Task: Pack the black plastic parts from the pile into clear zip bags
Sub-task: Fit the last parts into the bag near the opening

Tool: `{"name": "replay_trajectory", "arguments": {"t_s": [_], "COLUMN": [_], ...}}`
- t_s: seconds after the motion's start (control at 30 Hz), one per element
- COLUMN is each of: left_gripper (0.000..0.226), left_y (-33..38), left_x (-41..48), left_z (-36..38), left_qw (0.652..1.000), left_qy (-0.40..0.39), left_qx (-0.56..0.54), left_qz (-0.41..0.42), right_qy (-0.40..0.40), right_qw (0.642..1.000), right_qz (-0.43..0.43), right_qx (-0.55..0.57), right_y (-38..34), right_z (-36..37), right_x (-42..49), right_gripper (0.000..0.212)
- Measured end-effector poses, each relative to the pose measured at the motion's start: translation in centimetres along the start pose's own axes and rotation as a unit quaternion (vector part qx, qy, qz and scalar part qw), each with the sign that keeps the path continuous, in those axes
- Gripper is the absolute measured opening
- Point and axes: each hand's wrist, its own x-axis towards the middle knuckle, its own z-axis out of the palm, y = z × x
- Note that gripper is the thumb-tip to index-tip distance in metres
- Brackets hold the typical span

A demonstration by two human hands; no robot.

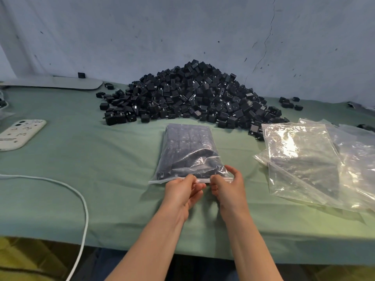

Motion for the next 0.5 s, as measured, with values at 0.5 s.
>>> {"name": "replay_trajectory", "arguments": {"t_s": [0.5], "left_gripper": [0.022], "left_y": [0.5], "left_x": [0.2], "left_z": [-0.8], "left_qw": [1.000], "left_qy": [-0.014], "left_qx": [0.002], "left_qz": [-0.018], "right_qy": [-0.012], "right_qw": [0.998], "right_qz": [-0.009], "right_qx": [-0.068], "right_y": [0.8], "right_z": [1.5], "right_x": [0.0], "right_gripper": [0.072]}}
